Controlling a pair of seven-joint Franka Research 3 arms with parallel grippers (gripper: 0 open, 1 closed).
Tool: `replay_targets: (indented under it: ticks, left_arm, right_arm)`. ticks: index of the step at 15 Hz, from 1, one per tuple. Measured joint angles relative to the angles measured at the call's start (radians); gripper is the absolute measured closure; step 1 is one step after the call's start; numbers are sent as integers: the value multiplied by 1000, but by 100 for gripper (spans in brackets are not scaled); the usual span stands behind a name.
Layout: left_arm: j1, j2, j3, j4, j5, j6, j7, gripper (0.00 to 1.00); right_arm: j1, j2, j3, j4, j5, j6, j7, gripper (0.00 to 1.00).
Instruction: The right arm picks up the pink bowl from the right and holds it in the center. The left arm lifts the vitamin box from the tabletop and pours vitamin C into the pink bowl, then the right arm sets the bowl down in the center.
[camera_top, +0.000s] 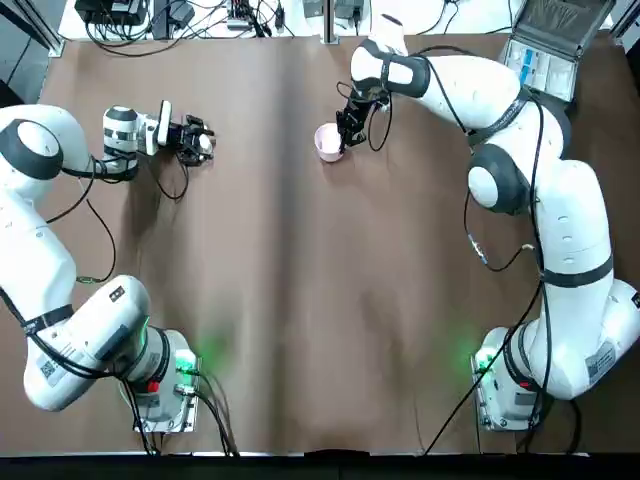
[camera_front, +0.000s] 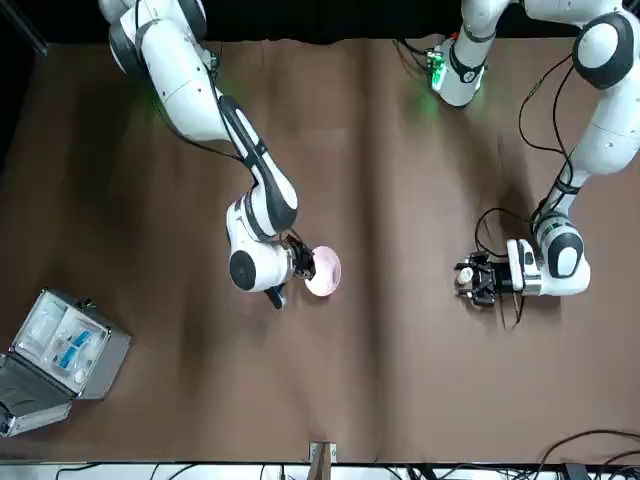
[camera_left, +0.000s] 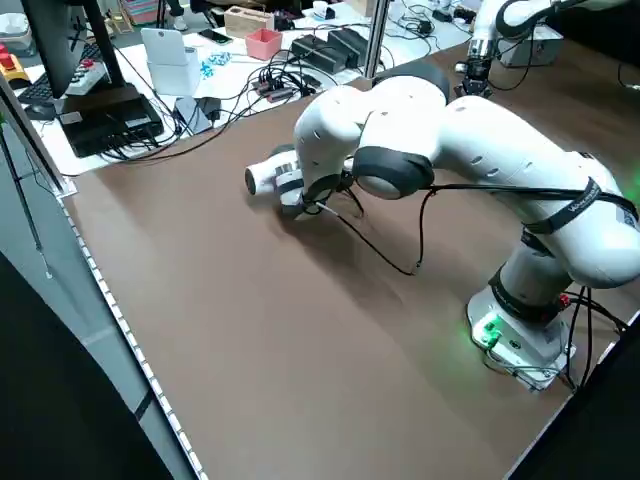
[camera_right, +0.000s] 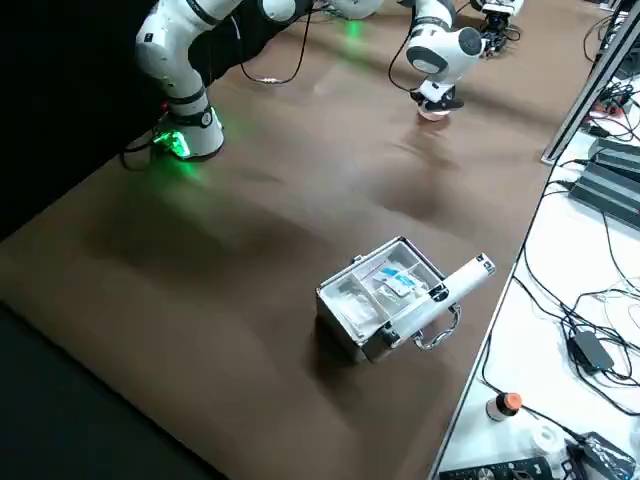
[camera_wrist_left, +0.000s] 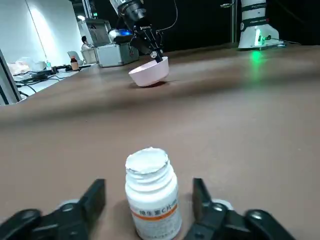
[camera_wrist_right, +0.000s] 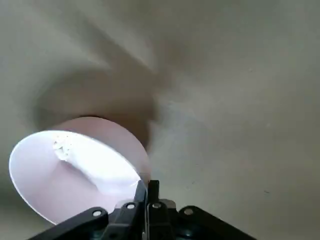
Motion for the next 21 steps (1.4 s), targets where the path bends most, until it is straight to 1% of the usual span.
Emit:
replay_targets:
  ticks: [1,2,4,7,9,11,12,14,16,18,19,20,21]
  left_arm:
    - [0,0,1,2,0,0,0,10]
    - [0,-2,3,4,0,0,0,1]
    - [3,-12,12,11,11,-1,0,0]
    - [34,-45,19,21,64,-24,-34,0]
    - [60,-77,19,42,88,-78,-104,0]
    - [69,-121,16,78,118,-131,-227,0]
    - [67,-145,10,98,138,-145,-301,0]
    - [62,-191,-26,136,185,-156,-445,0]
    - [49,-238,-70,165,248,-157,-567,0]
    - [32,-289,-111,182,318,-157,-700,0]
    - [18,-319,-125,186,351,-157,-762,0]
    - [-28,-381,-134,189,408,-157,-867,0]
    - [-56,-411,-134,190,430,-156,-919,0]
  right_arm:
    - [0,0,0,0,0,0,0,93]
    - [0,0,-1,0,0,0,0,85]
    - [0,0,-1,0,0,0,0,66]
    - [0,0,-1,0,0,0,-1,39]
    - [-2,-3,-2,5,0,-4,-1,21]
    - [-9,-12,-4,20,0,-40,-1,3]
    - [-15,-18,-5,38,0,-74,-1,2]
    - [-36,-32,-10,91,-1,-177,-1,2]
    - [-74,-45,-14,152,-2,-285,-1,2]
    - [-122,-54,-14,197,-28,-367,-16,2]
    - [-143,-59,-14,210,-45,-401,-45,2]
    - [-173,-71,-14,228,-70,-467,-116,2]
    - [-185,-80,-14,233,-84,-491,-149,2]
